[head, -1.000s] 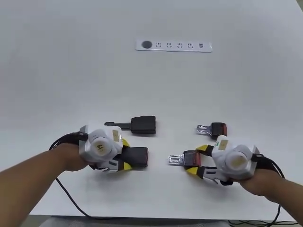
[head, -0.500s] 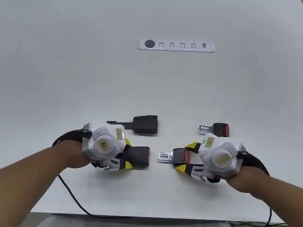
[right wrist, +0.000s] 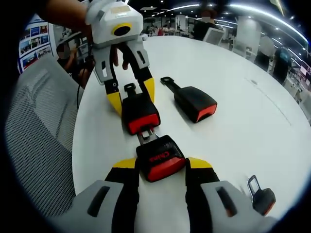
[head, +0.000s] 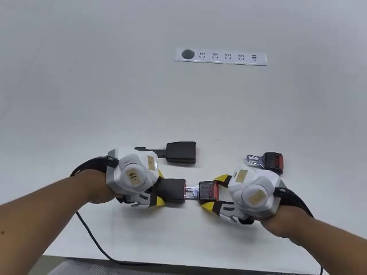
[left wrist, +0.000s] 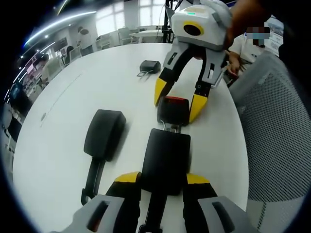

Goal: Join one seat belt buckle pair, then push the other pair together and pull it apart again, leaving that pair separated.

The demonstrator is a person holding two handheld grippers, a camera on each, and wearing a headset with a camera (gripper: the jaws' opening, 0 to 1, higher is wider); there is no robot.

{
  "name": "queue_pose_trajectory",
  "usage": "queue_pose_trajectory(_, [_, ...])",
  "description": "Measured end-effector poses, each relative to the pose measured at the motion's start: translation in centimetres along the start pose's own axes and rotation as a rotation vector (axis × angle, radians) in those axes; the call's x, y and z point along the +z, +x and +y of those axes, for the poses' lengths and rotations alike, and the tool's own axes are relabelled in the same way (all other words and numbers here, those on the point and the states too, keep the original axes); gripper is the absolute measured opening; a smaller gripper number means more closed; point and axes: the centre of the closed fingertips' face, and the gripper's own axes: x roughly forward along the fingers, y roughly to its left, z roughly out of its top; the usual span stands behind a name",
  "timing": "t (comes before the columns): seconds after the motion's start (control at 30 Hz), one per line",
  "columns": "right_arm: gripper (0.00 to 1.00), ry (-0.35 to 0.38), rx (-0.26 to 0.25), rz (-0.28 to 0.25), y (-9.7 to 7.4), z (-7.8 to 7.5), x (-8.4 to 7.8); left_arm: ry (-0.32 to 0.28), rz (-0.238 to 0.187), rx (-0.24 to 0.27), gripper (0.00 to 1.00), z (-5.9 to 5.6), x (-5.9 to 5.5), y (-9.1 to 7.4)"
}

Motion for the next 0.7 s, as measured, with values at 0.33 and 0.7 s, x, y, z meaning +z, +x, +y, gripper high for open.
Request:
queue_pose_trajectory(0.33, [0.36, 0.008, 0.004, 0.0, -0.2, -0.3, 0.3, 0.014, 0.018, -0.01, 0.34, 0.0, 0.1, 0.0])
queue_pose_trajectory(0.7, [0.35, 0.041, -0.013, -0.012, 0.7, -0.1, 1.2, 0.012, 0.027, -0.017, 0.33, 0.2, -0.1, 0.1])
